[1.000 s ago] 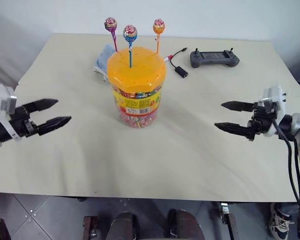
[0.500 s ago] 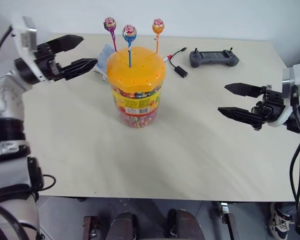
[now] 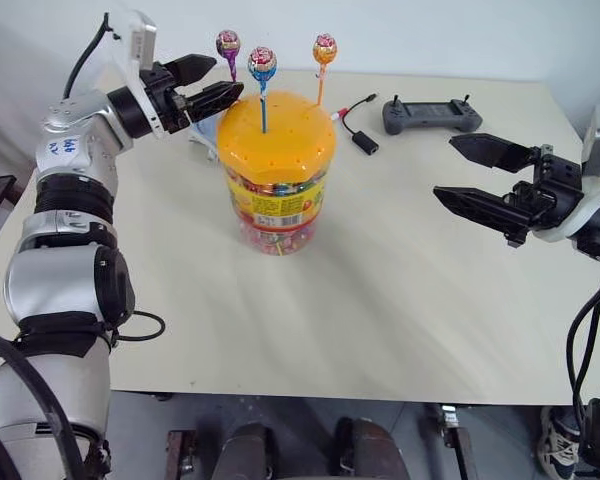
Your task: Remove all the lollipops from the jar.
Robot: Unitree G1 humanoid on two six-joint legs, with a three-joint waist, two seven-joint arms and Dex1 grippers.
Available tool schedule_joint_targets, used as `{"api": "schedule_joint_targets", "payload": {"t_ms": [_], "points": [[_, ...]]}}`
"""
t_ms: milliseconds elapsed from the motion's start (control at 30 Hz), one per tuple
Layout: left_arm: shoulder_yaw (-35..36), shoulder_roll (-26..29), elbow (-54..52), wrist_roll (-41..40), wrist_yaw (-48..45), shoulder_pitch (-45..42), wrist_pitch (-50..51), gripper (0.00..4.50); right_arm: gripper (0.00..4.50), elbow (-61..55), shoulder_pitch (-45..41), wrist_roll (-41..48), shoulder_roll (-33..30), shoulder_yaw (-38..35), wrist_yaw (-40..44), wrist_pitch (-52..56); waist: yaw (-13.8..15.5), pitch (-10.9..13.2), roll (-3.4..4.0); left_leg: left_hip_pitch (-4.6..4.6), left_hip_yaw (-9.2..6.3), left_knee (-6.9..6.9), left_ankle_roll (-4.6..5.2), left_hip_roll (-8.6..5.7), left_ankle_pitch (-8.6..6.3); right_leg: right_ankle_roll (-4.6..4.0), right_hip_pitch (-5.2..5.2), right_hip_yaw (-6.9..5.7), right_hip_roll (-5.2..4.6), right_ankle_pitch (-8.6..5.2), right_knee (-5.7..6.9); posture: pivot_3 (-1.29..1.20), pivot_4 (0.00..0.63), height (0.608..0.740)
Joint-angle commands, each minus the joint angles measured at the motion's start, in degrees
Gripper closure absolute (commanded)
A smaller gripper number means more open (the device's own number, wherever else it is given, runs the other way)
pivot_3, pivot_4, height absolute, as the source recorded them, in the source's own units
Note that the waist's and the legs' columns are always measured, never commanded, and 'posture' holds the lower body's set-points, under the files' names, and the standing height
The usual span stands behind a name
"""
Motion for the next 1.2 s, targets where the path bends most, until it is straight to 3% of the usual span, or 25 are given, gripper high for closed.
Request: {"api": "schedule_joint_targets", "payload": {"t_ms": [33,300,333,667,800,1000,1200], "points": [[0.46,0.14,-0.20,0.58,-1.90,-2.27,0.00,1.84,0.00,-1.97,0.32,1.81,-0.81,-2.70,-1.04,-0.29,-0.21,0.00,0.00,0.00,0.00,0.00,0.00,0.00,0.00,0.00,0.00,0.00,0.00,0.00,0.00,0.00,0.150,0.740],[1.05,0.53,-0.85,1.21,-3.42,-3.84,-0.63,4.39,0.00,-0.53,-0.87,1.44,-1.25,-2.48,-0.84,-1.51,-0.30,0.00,0.00,0.00,0.02,-0.03,0.00,0.01,0.00,0.00,-0.05,0.00,0.00,0.00,0.00,0.00,0.150,0.740],[1.14,0.68,-0.93,1.20,-3.39,-4.25,-0.28,4.48,0.00,-0.26,-1.15,1.38,-1.32,-2.42,-0.75,-1.57,-0.29,0.00,0.00,0.00,0.03,-0.02,0.00,0.01,0.00,0.00,-0.05,0.00,0.00,0.00,0.00,0.00,0.150,0.740],[2.69,4.73,-2.53,1.12,-0.11,-9.10,2.93,4.48,0.00,5.19,-5.62,-1.05,-1.76,-0.07,2.99,-3.58,-0.42,0.01,-0.02,-0.01,0.03,-0.04,0.00,0.02,0.00,0.00,-0.06,0.00,0.00,0.00,0.01,0.00,0.150,0.740],[1.87,9.22,-5.32,2.97,3.67,-8.31,9.34,4.48,0.00,7.19,-7.90,-1.36,-1.86,1.25,5.40,-3.47,-0.50,0.02,-0.02,-0.01,0.02,-0.02,0.00,0.02,0.00,0.00,-0.07,0.00,0.00,0.00,0.02,0.00,0.150,0.740],[-4.18,19.10,-11.40,10.47,9.57,-1.56,31.75,4.48,0.00,10.86,-10.96,-2.65,-3.15,4.14,10.42,-3.11,-1.67,0.01,-0.02,0.06,0.01,-0.13,0.00,0.01,0.00,0.00,-0.12,0.02,0.00,0.00,0.17,0.00,0.150,0.740],[-7.06,25.59,-22.37,14.38,13.50,17.31,49.21,4.48,0.00,14.26,-13.73,-4.58,-1.80,6.86,12.93,-3.87,-1.72,0.04,-0.07,0.04,-0.02,-0.08,-0.01,0.07,0.01,-0.01,-0.17,0.09,0.02,-0.01,0.28,0.00,0.150,0.740]]}}
